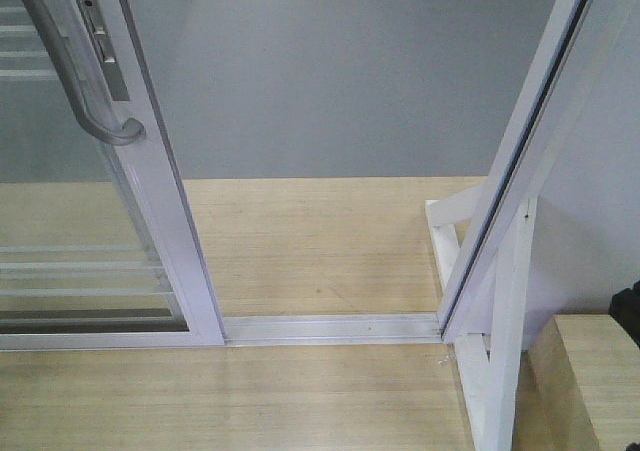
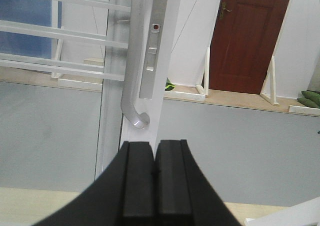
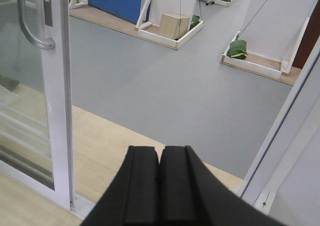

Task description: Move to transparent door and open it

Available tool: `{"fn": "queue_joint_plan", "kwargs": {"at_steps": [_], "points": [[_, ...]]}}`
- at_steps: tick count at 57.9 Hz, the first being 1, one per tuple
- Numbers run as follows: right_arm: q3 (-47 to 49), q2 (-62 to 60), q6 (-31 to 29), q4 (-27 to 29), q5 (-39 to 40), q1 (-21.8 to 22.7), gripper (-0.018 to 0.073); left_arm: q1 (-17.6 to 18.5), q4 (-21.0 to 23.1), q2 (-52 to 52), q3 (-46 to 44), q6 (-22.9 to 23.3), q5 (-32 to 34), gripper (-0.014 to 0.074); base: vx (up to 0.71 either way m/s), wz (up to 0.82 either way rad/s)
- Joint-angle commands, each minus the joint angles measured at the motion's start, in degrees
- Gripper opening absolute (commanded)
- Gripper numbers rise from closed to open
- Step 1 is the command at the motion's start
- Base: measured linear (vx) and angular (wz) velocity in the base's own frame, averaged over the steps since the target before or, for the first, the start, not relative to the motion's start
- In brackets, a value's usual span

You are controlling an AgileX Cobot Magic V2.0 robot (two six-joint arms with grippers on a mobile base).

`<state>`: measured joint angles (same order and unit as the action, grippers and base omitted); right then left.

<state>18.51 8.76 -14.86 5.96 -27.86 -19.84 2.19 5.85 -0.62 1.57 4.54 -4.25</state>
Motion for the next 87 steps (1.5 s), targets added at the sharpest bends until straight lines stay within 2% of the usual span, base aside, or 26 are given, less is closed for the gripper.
{"fn": "queue_joint_plan", "kwargs": {"at_steps": [1, 21, 28, 38, 40, 48, 59, 65, 87], "points": [[1.6, 0.6, -0.1, 0.0, 4.1, 0.3, -0.0003, 0.4, 0.1, -0.6, 1.7, 0.5, 4.2, 0.0000, 0.00, 0.00], [0.9, 0.1, -0.1, -0.9, 5.6, 0.3, -0.0003, 0.4, 0.1, -0.6, 1.7, 0.5, 4.2, 0.0000, 0.00, 0.00], [-7.4, -1.7, 0.4, -0.9, 15.9, 0.3, -0.0003, 0.4, 0.1, -0.6, 1.7, 0.5, 4.2, 0.0000, 0.00, 0.00], [-21.4, -4.9, 6.8, -0.5, 33.8, 0.3, -0.0003, 0.4, 0.1, -0.6, 1.7, 0.5, 4.2, 0.0000, 0.00, 0.00], [-21.0, -5.6, 7.2, -0.5, 31.0, 0.3, -0.0003, 0.4, 0.1, -0.6, 1.7, 0.5, 4.2, 0.0000, 0.00, 0.00], [-21.0, -9.0, 7.2, -2.1, 29.5, 1.4, -0.0003, 0.4, 0.1, -0.6, 1.7, 0.5, 4.2, 0.0000, 0.00, 0.00], [-21.0, -10.1, 7.2, -3.1, 29.4, 9.8, -0.0003, 0.4, 0.1, -0.6, 1.7, 0.5, 4.2, 0.0000, 0.00, 0.00], [-21.0, -10.1, 7.2, -3.1, 29.4, 12.6, -0.0003, 0.4, 0.1, -0.6, 1.7, 0.5, 4.2, 0.0000, 0.00, 0.00], [-21.0, -10.1, 7.2, -3.1, 29.4, 12.9, -0.0003, 0.4, 0.1, -0.6, 1.7, 0.5, 4.2, 0.0000, 0.00, 0.00]]}}
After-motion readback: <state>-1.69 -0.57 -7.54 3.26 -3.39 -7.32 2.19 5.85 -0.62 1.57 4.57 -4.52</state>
